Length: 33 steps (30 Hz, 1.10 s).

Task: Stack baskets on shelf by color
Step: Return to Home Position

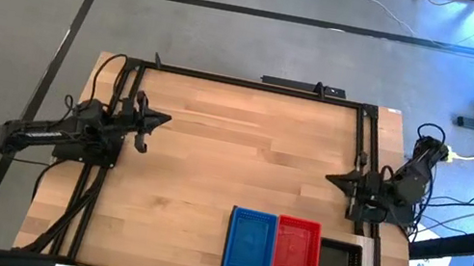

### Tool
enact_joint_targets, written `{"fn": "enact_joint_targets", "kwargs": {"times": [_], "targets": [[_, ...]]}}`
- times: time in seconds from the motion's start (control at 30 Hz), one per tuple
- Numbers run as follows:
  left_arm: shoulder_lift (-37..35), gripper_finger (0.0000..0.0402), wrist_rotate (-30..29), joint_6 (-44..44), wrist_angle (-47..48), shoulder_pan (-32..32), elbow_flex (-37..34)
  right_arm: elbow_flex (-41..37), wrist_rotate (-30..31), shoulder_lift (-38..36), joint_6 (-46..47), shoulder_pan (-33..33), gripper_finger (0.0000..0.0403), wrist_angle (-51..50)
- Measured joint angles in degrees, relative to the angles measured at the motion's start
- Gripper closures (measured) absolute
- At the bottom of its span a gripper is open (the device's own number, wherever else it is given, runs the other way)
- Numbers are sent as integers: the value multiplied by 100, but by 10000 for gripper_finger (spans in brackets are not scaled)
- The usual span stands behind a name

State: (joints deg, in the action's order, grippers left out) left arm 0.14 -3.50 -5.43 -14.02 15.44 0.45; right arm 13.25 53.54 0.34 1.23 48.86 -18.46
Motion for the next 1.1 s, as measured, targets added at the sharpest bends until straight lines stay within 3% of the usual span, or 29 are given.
{"fn": "enact_joint_targets", "kwargs": {"times": [0.4, 0.7, 1.1], "targets": [[0, 402, 0, -4, 66, 2, 0, -854, 10, 0, 65, 0, 403, 760], [0, 401, -24, -13, 313, 2, -2, -871, 85, 10, 29, -71, 403, 761], [0, 401, -24, 0, 310, 2, -2, -869, 101, 11, 750, -149, 403, 756]]}}
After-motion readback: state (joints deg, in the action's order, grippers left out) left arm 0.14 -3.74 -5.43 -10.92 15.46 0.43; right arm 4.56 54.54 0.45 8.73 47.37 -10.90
